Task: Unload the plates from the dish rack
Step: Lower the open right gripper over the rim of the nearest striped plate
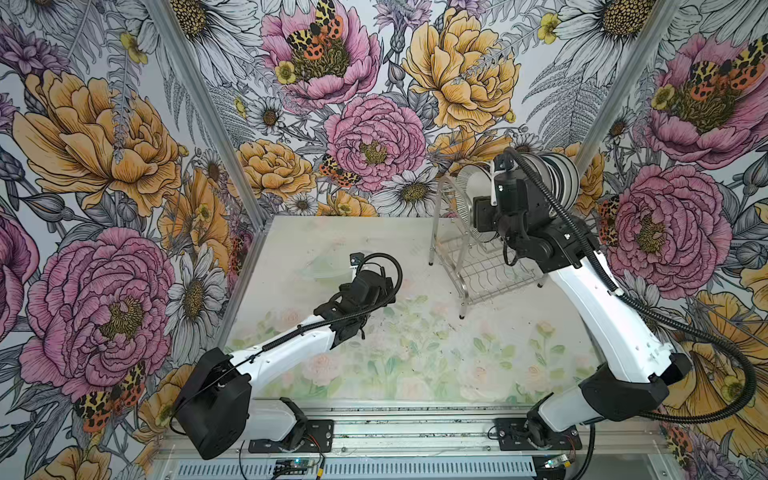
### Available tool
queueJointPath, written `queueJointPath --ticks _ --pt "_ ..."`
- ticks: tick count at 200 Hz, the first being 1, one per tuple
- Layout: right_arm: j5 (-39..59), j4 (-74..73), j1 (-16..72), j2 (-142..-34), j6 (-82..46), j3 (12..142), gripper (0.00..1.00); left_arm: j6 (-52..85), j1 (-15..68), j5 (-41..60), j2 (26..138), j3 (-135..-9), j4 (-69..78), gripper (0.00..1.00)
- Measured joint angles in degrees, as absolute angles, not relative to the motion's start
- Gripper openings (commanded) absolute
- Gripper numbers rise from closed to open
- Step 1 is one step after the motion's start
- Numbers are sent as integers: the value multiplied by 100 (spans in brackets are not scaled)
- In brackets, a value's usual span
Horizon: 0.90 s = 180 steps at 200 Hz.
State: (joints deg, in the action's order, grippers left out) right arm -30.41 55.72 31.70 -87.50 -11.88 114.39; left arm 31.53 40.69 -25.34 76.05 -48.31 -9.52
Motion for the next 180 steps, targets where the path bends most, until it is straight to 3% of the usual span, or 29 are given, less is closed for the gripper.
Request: queueJointPath --ticks 61,144,180 --pt "-3380 5570 3170 -8932 -1186 11461 56 3153 4058 -2443 7594 -4762 -915 99" --pt "-3992 5572 3170 -9137 -1140 11461 39 3155 4025 -2432 7352 -4692 -915 99" --pt "-4128 5570 3170 -9209 -1122 11461 38 3166 4025 -2432 7290 -4692 -919 99"
